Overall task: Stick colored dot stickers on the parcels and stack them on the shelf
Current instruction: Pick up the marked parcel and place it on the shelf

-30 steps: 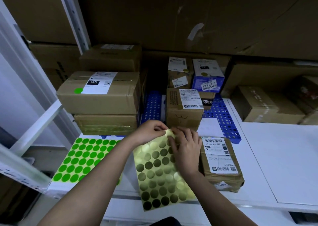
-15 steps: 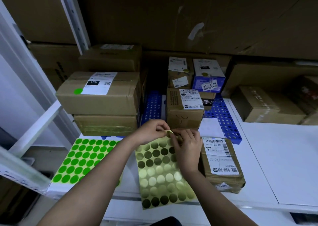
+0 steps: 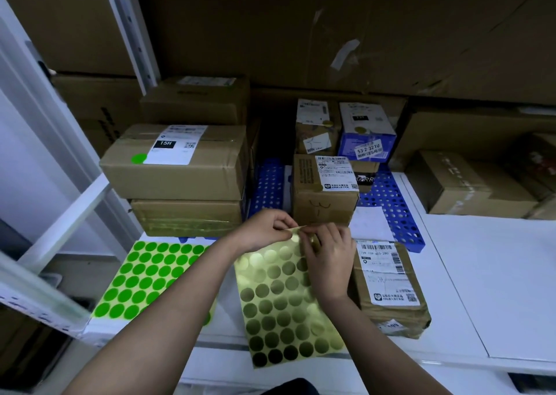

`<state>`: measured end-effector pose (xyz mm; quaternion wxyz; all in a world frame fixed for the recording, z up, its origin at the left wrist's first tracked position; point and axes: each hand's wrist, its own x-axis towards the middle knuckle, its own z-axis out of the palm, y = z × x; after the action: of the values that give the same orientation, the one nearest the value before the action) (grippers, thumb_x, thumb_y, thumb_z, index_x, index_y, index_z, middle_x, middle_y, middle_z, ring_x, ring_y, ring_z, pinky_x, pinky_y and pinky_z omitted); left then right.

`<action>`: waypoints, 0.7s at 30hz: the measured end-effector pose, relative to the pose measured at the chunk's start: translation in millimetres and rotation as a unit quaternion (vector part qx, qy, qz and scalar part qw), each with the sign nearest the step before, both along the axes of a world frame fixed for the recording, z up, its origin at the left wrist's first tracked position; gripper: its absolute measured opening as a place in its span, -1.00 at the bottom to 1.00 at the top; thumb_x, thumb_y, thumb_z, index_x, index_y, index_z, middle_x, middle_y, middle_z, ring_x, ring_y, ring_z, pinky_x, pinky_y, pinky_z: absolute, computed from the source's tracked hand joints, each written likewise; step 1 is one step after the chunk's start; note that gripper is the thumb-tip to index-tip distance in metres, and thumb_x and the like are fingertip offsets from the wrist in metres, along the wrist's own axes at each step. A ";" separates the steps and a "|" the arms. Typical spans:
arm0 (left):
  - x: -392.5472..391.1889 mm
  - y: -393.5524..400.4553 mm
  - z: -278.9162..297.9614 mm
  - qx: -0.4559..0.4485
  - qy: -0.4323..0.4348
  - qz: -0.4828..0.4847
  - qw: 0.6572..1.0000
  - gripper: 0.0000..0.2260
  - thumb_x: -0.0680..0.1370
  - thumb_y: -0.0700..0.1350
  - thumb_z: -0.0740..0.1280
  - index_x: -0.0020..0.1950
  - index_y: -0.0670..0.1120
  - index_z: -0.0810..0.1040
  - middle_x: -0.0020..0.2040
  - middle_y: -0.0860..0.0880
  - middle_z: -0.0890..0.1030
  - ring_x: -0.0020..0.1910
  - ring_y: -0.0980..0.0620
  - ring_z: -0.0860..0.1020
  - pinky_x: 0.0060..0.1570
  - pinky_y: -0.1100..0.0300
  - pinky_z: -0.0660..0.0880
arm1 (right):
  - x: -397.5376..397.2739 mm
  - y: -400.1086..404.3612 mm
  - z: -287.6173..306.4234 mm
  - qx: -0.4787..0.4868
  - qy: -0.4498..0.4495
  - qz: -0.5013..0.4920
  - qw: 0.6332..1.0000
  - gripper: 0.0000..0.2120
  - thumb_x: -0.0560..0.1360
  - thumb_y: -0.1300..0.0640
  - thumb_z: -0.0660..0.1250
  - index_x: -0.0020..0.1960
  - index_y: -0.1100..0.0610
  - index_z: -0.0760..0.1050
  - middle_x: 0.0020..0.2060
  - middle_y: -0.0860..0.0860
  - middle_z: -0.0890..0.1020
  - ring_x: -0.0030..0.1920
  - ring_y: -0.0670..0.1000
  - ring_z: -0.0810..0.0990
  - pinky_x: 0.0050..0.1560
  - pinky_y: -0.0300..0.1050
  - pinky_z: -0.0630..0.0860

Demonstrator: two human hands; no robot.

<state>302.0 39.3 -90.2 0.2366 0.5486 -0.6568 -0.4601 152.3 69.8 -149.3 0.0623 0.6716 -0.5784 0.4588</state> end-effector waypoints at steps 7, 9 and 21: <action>2.1 0.3 3.0 0.022 -0.022 -0.013 0.999 -0.75 0.48 -0.33 0.34 0.10 -0.09 0.59 -0.07 0.01 0.64 -0.10 0.19 0.58 -0.03 0.35 0.49 | -2.9 -1.2 -0.8 -0.025 0.032 0.034 0.999 -0.85 0.47 0.00 0.30 -0.16 0.06 0.57 -0.22 -0.05 0.57 -0.17 -0.01 0.40 -0.21 -0.13 0.26; 3.5 0.3 3.4 0.025 -0.023 -0.011 0.999 -0.74 0.48 -0.34 0.34 0.12 -0.11 0.60 -0.01 -0.04 0.65 -0.08 0.15 0.59 -0.02 0.34 0.50 | -3.0 -1.0 -1.1 -0.027 0.034 0.053 0.998 -0.87 0.47 0.03 0.31 -0.15 0.06 0.57 -0.21 -0.04 0.57 -0.18 -0.01 0.40 -0.21 -0.13 0.27; 7.6 1.0 3.4 0.033 -0.011 -0.002 0.999 -0.70 0.48 -0.37 0.31 0.12 -0.05 0.54 -0.09 -0.07 0.63 -0.14 0.19 0.58 -0.17 0.44 0.47 | -7.0 0.0 -7.2 -0.003 0.049 0.071 0.996 -0.84 0.53 0.05 0.24 -0.13 0.11 0.52 -0.24 -0.02 0.56 -0.24 0.03 0.48 -0.22 -0.12 0.35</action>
<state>309.5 40.2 -86.8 0.2098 0.5601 -0.6450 -0.4757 145.3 69.8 -156.5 0.0605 0.7325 -0.5240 0.4304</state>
